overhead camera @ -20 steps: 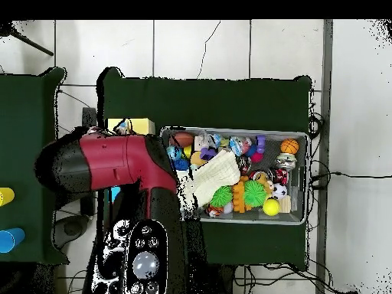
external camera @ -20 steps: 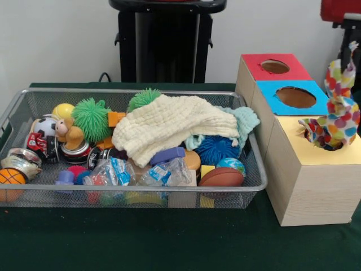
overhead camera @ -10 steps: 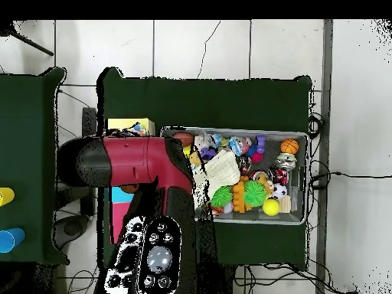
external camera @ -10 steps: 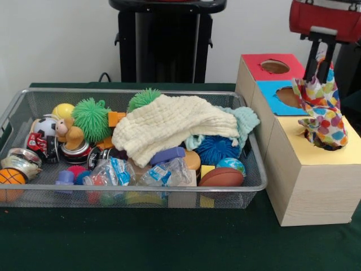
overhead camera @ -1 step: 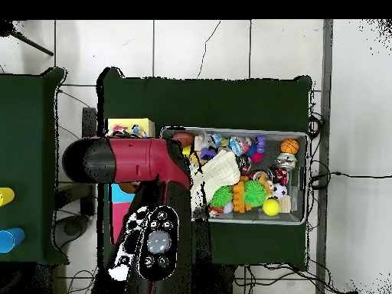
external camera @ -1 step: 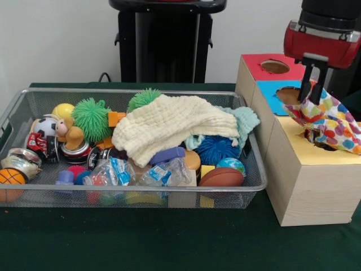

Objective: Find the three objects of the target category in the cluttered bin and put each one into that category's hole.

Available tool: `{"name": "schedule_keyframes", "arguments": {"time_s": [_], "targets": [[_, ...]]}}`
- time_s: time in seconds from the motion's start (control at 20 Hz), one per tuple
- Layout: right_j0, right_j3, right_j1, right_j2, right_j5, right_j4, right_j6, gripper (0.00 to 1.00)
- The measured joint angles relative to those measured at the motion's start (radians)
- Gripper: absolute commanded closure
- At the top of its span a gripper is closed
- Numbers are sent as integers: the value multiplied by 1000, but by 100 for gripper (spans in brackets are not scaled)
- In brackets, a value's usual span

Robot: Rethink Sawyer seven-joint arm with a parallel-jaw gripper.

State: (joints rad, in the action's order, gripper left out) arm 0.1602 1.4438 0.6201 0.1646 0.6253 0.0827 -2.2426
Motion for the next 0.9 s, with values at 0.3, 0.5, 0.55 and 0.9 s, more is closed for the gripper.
{"name": "schedule_keyframes", "arguments": {"time_s": [0.3, 0.5, 0.55, 0.9], "targets": [[3, 0, -41, 0, -30, 40, 0, 100], [5, -5, -64, 1, -33, 64, 0, 100], [5, -7, -68, 1, -33, 68, 0, 100], [-7, -23, -94, -18, -36, 112, 0, 100]]}}
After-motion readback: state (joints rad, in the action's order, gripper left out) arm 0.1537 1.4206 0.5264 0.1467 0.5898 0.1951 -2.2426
